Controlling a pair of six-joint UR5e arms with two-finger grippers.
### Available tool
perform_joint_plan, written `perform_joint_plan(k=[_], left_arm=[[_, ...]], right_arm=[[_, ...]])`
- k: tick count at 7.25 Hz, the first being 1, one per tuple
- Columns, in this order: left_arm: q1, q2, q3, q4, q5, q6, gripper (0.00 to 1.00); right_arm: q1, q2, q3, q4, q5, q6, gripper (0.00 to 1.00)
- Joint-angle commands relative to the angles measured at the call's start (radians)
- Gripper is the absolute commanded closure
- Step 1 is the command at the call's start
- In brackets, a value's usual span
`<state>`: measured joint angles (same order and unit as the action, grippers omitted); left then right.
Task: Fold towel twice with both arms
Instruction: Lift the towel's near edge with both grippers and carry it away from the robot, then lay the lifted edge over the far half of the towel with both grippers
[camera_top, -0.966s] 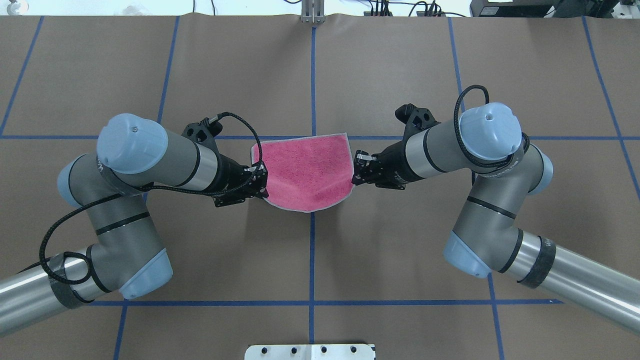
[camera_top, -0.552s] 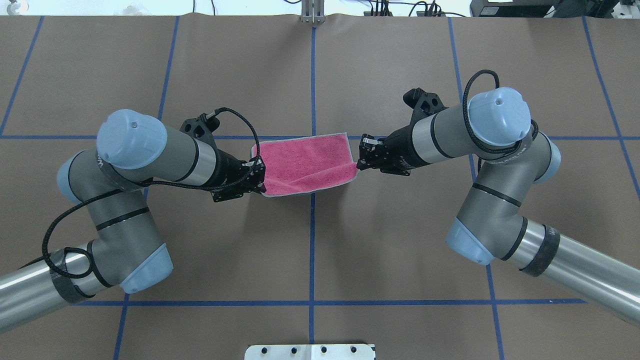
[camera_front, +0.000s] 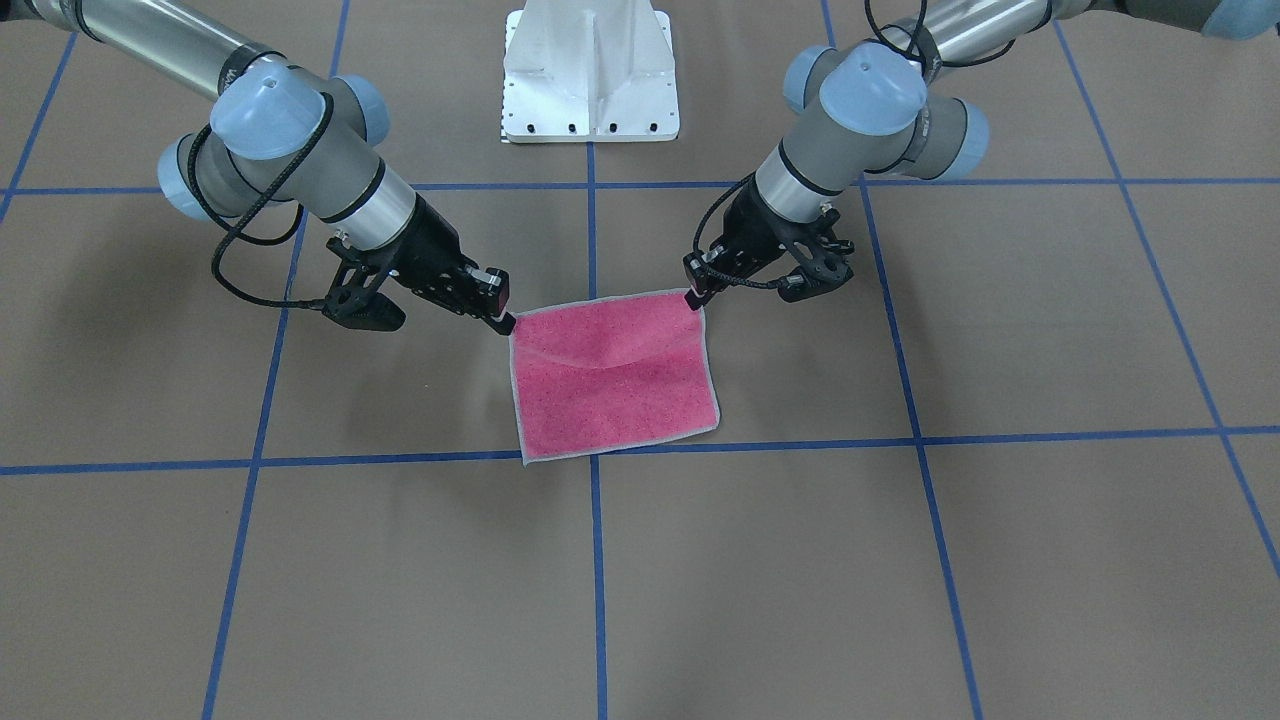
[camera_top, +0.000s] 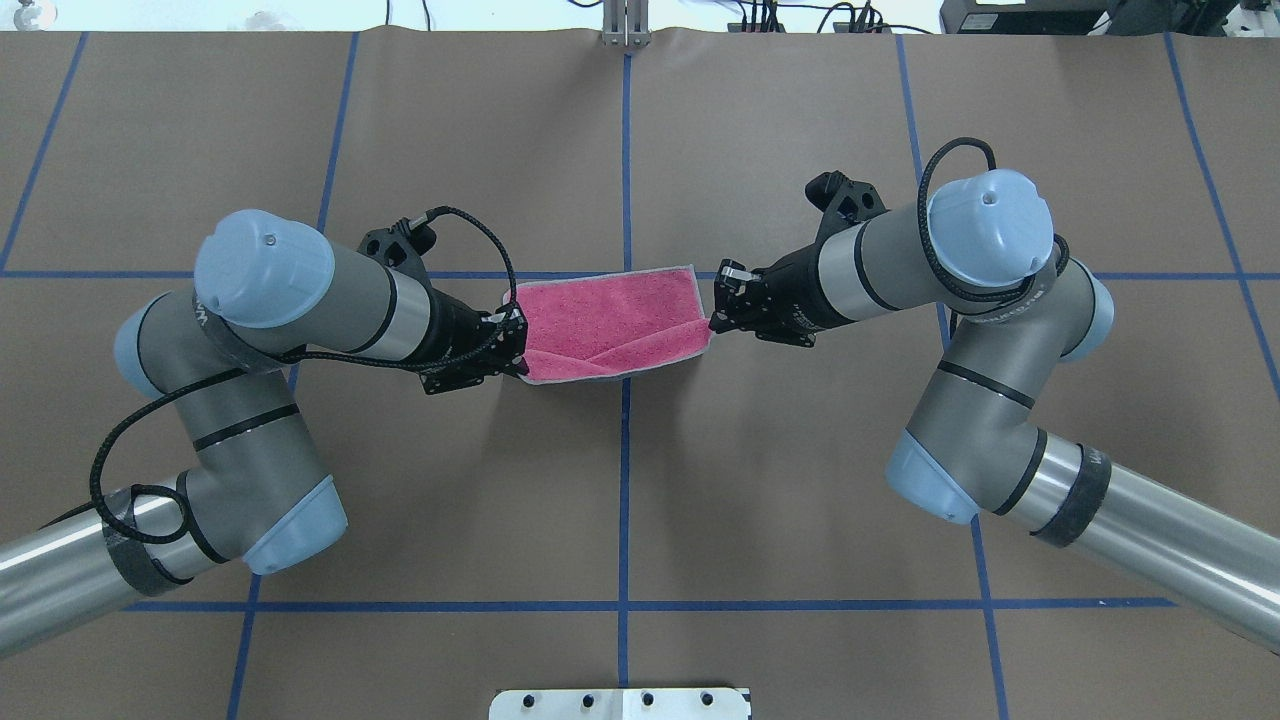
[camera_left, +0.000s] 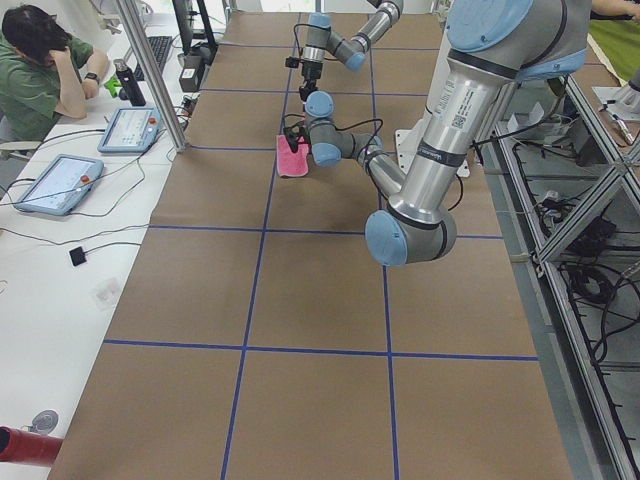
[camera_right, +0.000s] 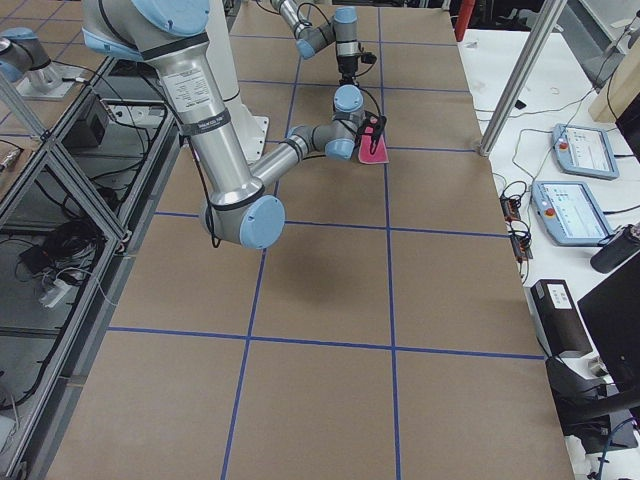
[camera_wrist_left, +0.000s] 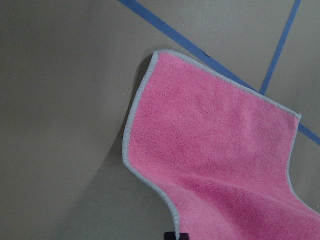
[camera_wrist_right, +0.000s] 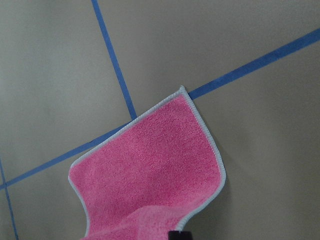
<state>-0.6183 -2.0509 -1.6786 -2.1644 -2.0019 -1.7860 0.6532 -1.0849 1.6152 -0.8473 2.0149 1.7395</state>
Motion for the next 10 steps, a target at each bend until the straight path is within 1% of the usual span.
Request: perform_joint_plan(k=[1,4,8,10], left_arm=[[0.003,-0.003,0.031,-0.002,0.0,-0.003,1.0],[0.005,-0.009,0.049,-0.002,0.0,-0.003,1.0],[-0.003,-0.028,0.06,-0.002,0.002,-0.006,1.0],[-0.006,-0.049,0.094,-0.002,0.037,-0.007,1.0]], right_arm=[[0.0,0.008,-0.023,0.001,-0.004,0.003,1.0],[0.0,0.025,-0.06,0.001,-0.028,0.002,1.0],[0.0,0.033,-0.064,0.001,-0.067,0.003,1.0],[0.0,0.04,-0.087,0.001,-0.07,0.003,1.0]])
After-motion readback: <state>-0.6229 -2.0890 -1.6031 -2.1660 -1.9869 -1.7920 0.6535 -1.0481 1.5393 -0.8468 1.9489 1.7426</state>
